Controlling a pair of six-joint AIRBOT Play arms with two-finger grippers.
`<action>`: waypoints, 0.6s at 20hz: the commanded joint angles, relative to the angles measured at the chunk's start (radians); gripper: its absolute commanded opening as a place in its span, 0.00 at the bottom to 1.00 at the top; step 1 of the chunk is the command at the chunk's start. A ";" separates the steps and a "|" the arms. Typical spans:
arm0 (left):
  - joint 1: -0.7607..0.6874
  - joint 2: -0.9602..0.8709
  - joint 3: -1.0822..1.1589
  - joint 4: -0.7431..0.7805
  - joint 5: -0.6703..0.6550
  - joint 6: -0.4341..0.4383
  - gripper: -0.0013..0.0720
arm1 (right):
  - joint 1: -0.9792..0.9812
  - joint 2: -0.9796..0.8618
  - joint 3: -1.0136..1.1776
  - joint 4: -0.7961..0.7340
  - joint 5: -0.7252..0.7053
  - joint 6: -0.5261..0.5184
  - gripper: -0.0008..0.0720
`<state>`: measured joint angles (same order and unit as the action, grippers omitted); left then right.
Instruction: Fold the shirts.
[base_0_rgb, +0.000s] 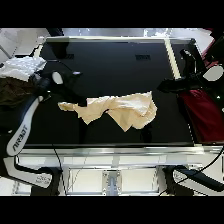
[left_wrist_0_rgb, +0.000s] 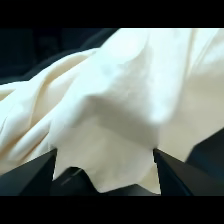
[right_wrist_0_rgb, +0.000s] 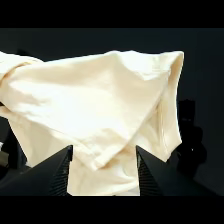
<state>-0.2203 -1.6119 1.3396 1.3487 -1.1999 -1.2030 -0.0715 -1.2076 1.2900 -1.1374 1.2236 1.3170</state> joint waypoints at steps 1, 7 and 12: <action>-0.086 -0.062 0.001 0.188 0.014 0.040 0.96 | -0.003 0.004 0.001 -0.012 0.040 -0.004 0.64; -0.111 -0.083 0.001 0.177 0.027 0.043 0.04 | -0.003 0.004 0.001 -0.011 0.011 -0.013 0.64; -0.111 0.008 0.003 0.206 -0.014 0.025 0.03 | -0.002 0.003 -0.057 0.011 -0.001 -0.008 0.64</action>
<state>-0.3279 -1.6562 1.3411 1.5341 -1.1908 -1.1702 -0.0742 -1.2041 1.2686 -1.1393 1.2366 1.3060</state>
